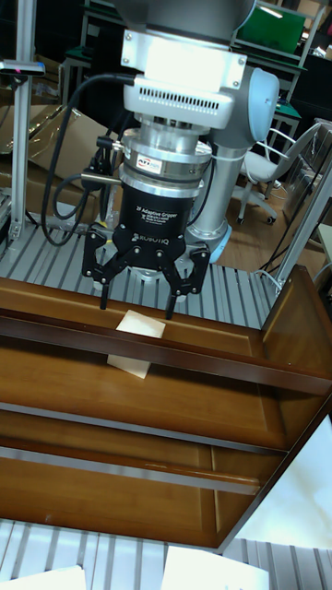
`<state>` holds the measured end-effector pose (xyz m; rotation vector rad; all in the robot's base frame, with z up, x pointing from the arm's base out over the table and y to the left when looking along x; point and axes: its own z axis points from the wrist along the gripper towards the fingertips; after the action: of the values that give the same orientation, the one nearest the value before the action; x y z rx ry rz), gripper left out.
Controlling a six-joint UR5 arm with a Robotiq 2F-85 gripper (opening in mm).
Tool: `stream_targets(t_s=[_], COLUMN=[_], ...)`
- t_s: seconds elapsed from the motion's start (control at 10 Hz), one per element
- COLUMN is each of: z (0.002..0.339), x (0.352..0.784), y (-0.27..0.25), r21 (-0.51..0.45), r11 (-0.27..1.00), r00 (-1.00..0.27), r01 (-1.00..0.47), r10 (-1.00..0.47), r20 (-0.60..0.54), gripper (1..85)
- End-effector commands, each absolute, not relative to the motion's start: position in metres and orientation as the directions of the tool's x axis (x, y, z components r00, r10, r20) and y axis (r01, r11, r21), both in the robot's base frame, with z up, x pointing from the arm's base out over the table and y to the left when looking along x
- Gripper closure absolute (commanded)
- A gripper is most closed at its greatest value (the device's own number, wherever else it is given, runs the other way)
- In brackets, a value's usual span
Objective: Take the object down from the shelf
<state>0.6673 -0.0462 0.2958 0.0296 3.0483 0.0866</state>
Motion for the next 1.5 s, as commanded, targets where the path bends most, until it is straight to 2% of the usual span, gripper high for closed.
stream_targets(t_s=[0.0,0.2,0.6,1.1,1.2,1.3,1.4], z=[0.298,0.299,0.297,0.276,0.274,0.27,0.272], x=[0.674,0.674,0.704,0.704,0.702,0.7,0.696], y=[-0.041,-0.04,-0.029,-0.038,-0.04,-0.041,-0.042], r21=[0.081,0.071,0.065,0.052,0.045,0.048,0.049], r11=[0.997,0.997,0.998,0.999,0.999,0.999,0.998], r00=[-0.993,-0.994,-0.997,-0.997,-0.996,-0.995,-0.994], r01=[0.015,0.027,0.012,0.011,0.014,0.011,0.03], r10=[0.025,0.035,0.017,0.015,0.017,0.015,0.035], r20=[-0.119,-0.105,-0.077,-0.082,-0.082,-0.094,-0.099], gripper=[10.0,7.3,2.3,6.3,11.3,33.0,71.0])
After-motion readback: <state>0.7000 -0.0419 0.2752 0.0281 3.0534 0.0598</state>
